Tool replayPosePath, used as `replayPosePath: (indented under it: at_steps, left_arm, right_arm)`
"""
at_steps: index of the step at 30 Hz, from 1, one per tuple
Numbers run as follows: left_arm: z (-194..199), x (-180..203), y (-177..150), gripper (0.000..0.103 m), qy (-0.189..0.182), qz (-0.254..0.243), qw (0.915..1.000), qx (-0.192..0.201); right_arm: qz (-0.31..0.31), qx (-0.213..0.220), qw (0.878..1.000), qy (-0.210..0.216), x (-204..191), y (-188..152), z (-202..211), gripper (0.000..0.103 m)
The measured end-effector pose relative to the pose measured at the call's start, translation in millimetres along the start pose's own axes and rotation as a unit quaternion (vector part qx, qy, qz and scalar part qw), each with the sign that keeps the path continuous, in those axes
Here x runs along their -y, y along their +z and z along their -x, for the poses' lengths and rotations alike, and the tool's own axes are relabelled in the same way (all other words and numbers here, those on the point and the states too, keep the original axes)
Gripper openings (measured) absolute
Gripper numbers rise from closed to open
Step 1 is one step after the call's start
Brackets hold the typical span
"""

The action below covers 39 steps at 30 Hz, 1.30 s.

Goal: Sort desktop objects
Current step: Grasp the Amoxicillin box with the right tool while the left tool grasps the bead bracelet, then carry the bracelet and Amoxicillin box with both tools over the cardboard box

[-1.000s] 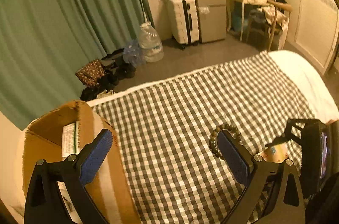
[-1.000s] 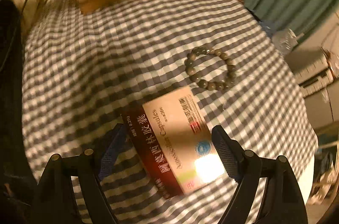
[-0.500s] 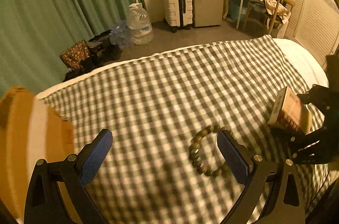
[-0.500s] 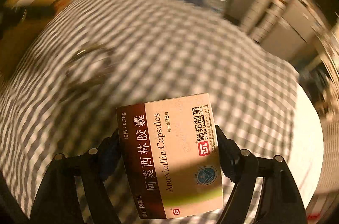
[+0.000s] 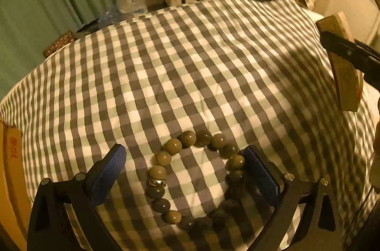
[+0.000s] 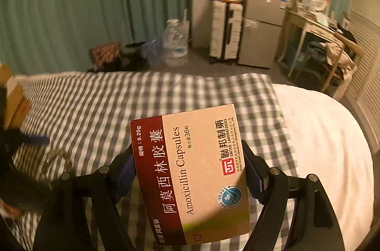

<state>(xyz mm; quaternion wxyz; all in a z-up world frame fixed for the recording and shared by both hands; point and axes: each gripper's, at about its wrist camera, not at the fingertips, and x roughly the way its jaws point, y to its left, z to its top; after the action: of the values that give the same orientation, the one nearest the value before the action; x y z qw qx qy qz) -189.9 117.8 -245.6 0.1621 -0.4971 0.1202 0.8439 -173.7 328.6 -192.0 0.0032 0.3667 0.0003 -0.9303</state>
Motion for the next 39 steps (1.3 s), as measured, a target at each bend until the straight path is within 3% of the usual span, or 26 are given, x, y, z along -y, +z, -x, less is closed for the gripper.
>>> replayPosePath:
  at_steps: [2,4,6,8,9,10,16,26,31,39]
  left_arm:
    - [1.1,-1.9,-0.8,0.097,-0.010,0.016,0.9998,-0.003]
    - [4.2,0.7,-1.0,0.080,-0.018,0.013,0.9998,0.001]
    - [10.9,4.4,-0.6,0.044,-0.019,0.005,0.9998,0.007]
    - [15.9,4.0,-0.1,0.031,-0.029,0.007,0.9995,0.009]
    - [17.1,1.8,-0.2,0.015,-0.036,0.011,0.9993,0.007]
    - [18.5,-1.4,0.2,0.011,-0.040,0.018,0.9990,0.008]
    - [27.2,-2.5,3.5,0.011,-0.047,0.023,0.9985,0.016]
    - [76.8,-5.2,19.3,0.011,-0.044,0.030,0.9960,0.072]
    - [96.8,-9.2,18.7,0.011,-0.050,0.031,0.9945,0.086]
    - [144.6,-20.1,24.5,0.011,-0.048,0.046,0.9878,0.141]
  right_arm:
    - [-0.013,0.012,1.000,-0.001,7.0,0.8,4.2,0.078]
    - [-0.020,0.021,1.000,0.001,11.2,2.9,5.7,0.078]
    - [-0.019,0.022,1.000,0.005,15.4,7.0,3.0,0.078]
    - [-0.015,0.025,1.000,0.007,14.7,9.1,4.8,0.078]
    - [-0.013,0.027,1.000,0.008,15.5,8.2,5.6,0.078]
    - [-0.008,0.030,0.999,0.008,16.2,8.7,5.3,0.078]
    - [-0.001,0.043,0.999,0.005,14.0,11.7,21.8,0.078]
    - [0.002,0.108,0.994,-0.027,17.7,26.3,75.3,0.078]
    - [0.021,0.112,0.992,-0.044,8.5,29.7,90.2,0.078]
    - [0.014,0.119,0.992,-0.040,-11.8,26.9,122.8,0.078]
